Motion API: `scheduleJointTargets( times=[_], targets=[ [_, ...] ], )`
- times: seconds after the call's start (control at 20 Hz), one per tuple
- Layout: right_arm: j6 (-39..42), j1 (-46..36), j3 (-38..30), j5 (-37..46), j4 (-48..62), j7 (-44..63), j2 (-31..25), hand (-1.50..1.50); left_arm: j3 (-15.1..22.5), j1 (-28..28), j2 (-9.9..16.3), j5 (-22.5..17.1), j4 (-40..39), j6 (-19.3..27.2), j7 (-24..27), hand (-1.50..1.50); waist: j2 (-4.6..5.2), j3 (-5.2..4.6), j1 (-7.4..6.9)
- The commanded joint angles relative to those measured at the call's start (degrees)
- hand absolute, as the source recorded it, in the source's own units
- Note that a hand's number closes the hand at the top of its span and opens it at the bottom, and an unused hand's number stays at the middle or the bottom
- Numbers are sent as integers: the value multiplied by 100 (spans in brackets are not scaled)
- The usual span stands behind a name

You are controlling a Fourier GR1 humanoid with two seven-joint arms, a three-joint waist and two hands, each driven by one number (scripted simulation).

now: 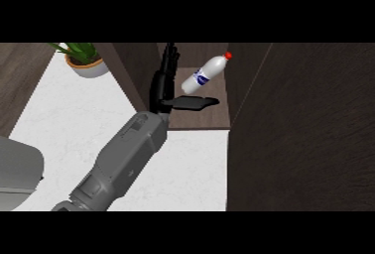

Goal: Pick up the bottled water, place it into the cabinet and close the cabinet

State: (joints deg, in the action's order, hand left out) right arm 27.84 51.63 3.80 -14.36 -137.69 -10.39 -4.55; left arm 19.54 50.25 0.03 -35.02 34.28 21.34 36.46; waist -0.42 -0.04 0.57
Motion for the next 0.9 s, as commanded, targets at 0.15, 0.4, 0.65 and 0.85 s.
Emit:
scheduleJointTargets(
  times=[0.15, 0.4, 0.65, 0.85],
  targets=[
    [-189, 331, 426, 192, -851, 295, 173, -150, 815, -1096, -3, -449, 1711, -112, -99, -150, -4, -3, -5],
    [-264, 415, 299, 118, -881, 299, 100, -150, 1241, -1846, 93, -63, 3229, 217, -520, -150, -29, 2, -118],
    [20, 391, 378, 586, -932, 130, -201, -150, 1484, -2762, 615, -47, 4050, -239, -533, -150, -19, -3, -102],
    [180, -59, 333, 554, -929, 276, -554, 150, 1775, -3491, 838, -20, 4720, -191, -666, 150, 6, -4, -192]
  ],
)
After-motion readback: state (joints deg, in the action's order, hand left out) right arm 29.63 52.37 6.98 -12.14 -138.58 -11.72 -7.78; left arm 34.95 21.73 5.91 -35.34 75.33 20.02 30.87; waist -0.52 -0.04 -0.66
